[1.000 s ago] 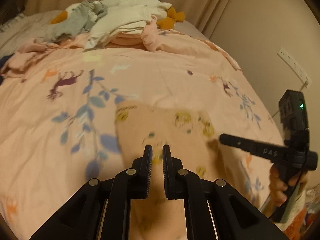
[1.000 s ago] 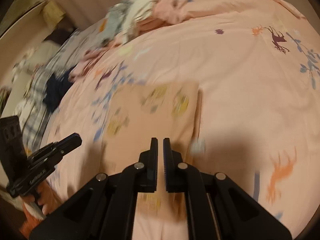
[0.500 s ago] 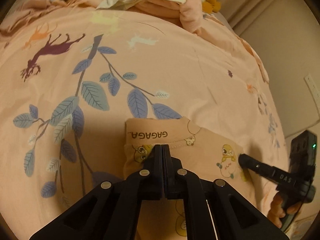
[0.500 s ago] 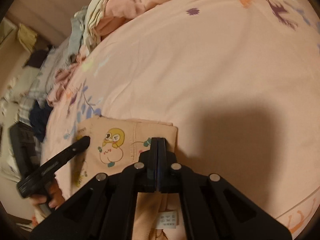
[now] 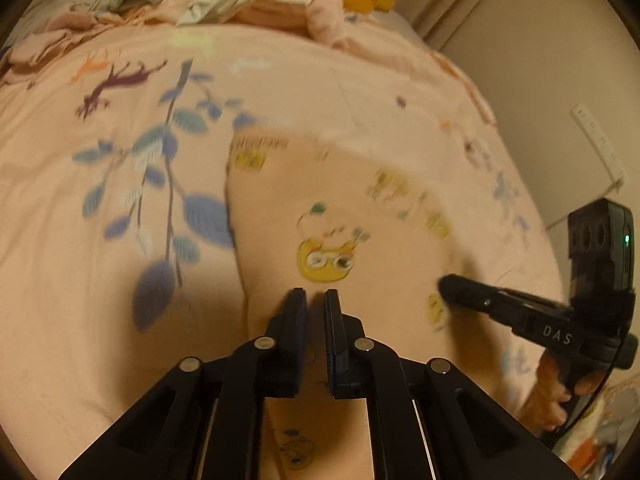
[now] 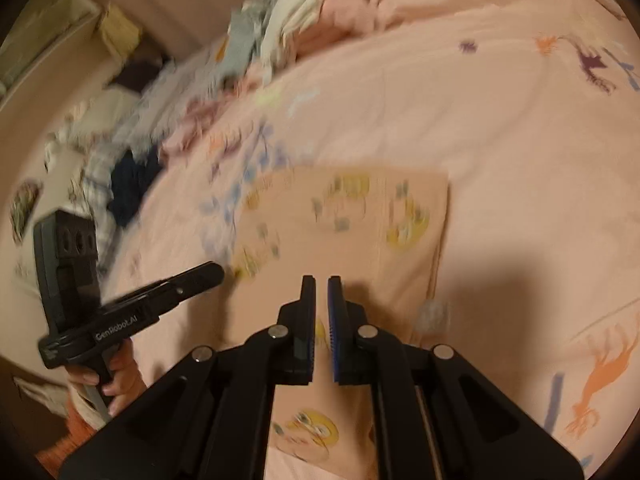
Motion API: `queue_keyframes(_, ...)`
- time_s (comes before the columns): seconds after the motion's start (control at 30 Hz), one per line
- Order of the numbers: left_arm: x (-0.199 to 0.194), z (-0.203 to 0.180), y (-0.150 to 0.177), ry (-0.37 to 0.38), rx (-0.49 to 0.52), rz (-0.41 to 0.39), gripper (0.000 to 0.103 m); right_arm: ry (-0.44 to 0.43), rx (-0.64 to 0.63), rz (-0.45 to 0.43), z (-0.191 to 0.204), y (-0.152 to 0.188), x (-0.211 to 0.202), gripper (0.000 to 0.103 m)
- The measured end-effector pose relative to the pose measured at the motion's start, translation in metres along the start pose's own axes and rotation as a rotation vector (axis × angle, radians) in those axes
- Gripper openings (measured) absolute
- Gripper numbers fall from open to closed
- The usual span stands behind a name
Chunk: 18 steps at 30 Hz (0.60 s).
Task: Fold small clothes
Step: 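Pinch the bundle end with the right tool and fold it over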
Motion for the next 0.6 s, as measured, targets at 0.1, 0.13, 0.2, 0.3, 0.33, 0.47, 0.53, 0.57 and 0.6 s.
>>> queue_keyframes(0.1, 0.003, 0.008, 0.002, 0.038, -0.047, -0.036, 0.004, 0.019, 0.066, 0.031, -0.032, 0.013, 0.018, 0.000)
queue_keyframes(0.13, 0.003, 0.009, 0.001, 0.048, -0.062, -0.026, 0.004, -0.037, 0.104, 0.019, -0.037, 0.013, 0.016, 0.000)
queue_keyframes(0.2, 0.004, 0.010, -0.002, 0.051, -0.067, -0.009, 0.004, -0.078, 0.138, 0.014, -0.044, 0.015, 0.013, 0.000)
queue_keyframes(0.3, 0.000, 0.008, -0.002, 0.037, -0.045, -0.027, 0.004, -0.046, 0.097, 0.007, -0.043, 0.020, 0.008, 0.000)
queue_keyframes(0.33, -0.002, 0.009, 0.000, 0.028, -0.032, -0.041, 0.004, -0.018, 0.069, 0.007, -0.040, 0.020, 0.008, 0.000)
queue_keyframes(0.47, -0.006, 0.007, 0.005, -0.013, 0.015, -0.079, 0.004, 0.113, -0.030, 0.009, -0.027, 0.020, 0.013, 0.000)
queue_keyframes(0.53, -0.010, 0.007, 0.008, -0.030, 0.036, -0.093, 0.004, 0.131, -0.033, -0.005, -0.031, 0.019, 0.013, 0.000)
queue_keyframes(0.57, -0.010, 0.008, 0.008, -0.035, 0.037, -0.099, 0.004, 0.130, -0.021, -0.008, -0.032, 0.019, 0.013, 0.000)
queue_keyframes(0.6, -0.011, 0.009, 0.008, -0.041, 0.038, -0.105, 0.004, 0.125, -0.009, -0.009, -0.034, 0.019, 0.012, 0.000)
Point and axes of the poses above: each gripper's, at about its wrist camera, not at the fingertips, and x roughly the way its jaws point, z to its left, y to its underside, the point moved 8 cm from there along x, roughly the way its jaws point, and after that the axes turned 5 degrees about -y, right-handed, at the moved point
